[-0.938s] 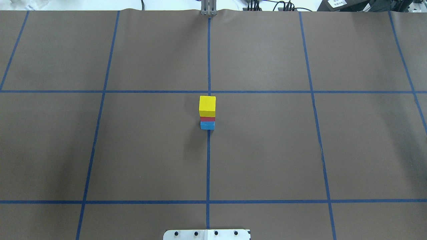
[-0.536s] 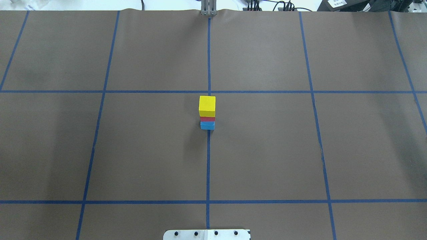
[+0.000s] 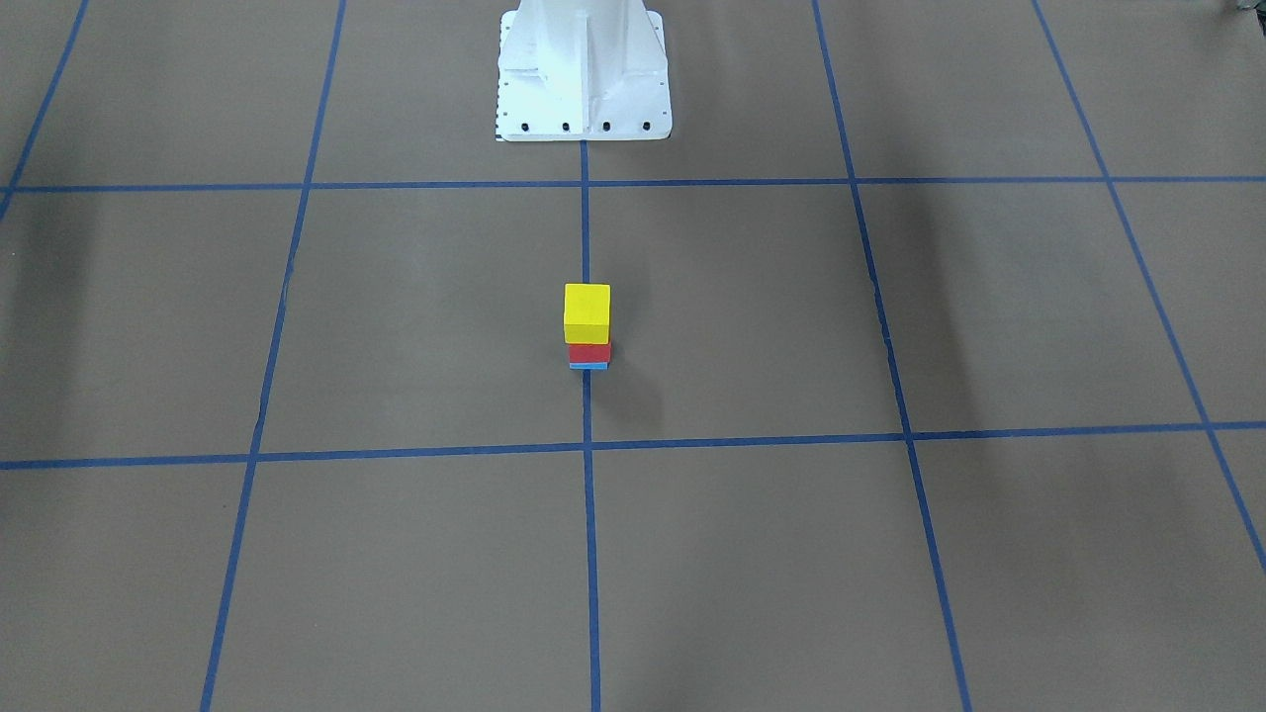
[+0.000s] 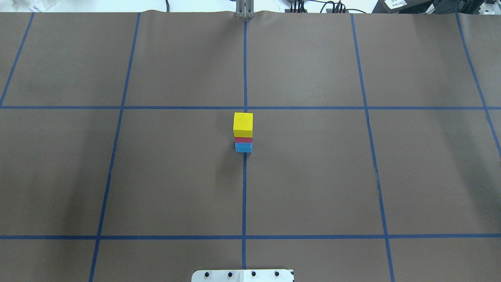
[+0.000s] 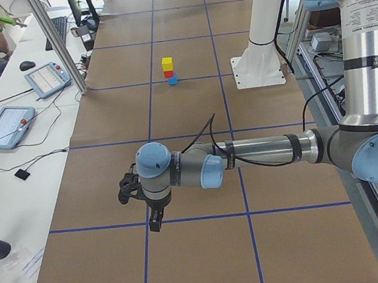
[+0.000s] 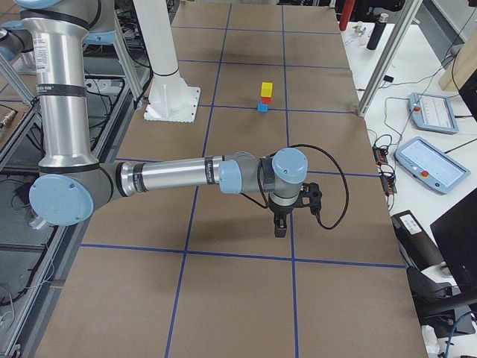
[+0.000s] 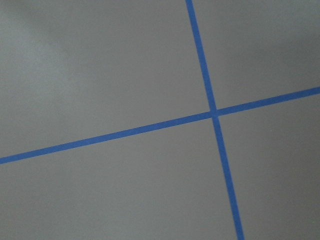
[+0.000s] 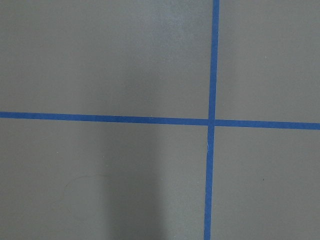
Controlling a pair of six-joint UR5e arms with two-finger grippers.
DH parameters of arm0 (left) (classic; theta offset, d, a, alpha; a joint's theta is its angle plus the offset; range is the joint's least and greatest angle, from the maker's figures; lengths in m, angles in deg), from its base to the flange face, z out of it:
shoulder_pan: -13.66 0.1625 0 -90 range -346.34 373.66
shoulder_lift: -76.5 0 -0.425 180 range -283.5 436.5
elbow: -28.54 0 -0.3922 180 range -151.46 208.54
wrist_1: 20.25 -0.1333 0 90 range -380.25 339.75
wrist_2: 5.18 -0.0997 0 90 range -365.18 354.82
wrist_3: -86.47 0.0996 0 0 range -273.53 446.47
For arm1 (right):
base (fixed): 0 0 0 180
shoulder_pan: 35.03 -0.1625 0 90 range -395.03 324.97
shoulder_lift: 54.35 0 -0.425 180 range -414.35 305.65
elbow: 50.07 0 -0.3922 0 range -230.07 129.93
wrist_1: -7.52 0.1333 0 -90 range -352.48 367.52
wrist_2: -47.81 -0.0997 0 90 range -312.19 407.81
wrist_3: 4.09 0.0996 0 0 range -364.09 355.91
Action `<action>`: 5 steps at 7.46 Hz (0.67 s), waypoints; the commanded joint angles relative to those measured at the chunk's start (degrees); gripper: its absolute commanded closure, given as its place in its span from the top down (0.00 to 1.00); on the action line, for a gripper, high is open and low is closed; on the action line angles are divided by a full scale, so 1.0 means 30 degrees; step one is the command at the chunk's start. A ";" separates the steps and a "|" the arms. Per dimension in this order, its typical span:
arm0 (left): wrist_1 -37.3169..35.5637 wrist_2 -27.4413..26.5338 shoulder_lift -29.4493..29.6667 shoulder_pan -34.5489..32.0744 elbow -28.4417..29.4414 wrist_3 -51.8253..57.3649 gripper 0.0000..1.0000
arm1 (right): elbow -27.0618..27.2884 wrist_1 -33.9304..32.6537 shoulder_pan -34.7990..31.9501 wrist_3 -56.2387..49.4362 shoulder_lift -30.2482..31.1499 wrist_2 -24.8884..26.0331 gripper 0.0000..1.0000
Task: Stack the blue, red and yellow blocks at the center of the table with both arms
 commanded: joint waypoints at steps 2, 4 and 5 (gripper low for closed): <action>-0.0069 0.0107 0.0042 0.0083 -0.0191 -0.0187 1.00 | 0.0041 0.0117 -0.0003 0.0000 0.0063 0.0063 1.00; -0.0069 0.0078 0.0013 0.0083 -0.0191 -0.0158 1.00 | 0.0012 0.0147 -0.0003 0.0000 0.0150 0.0238 1.00; -0.0069 0.0019 -0.0016 0.0083 -0.0191 -0.0158 1.00 | 0.0041 0.0176 -0.0003 0.0000 0.0209 0.0239 1.00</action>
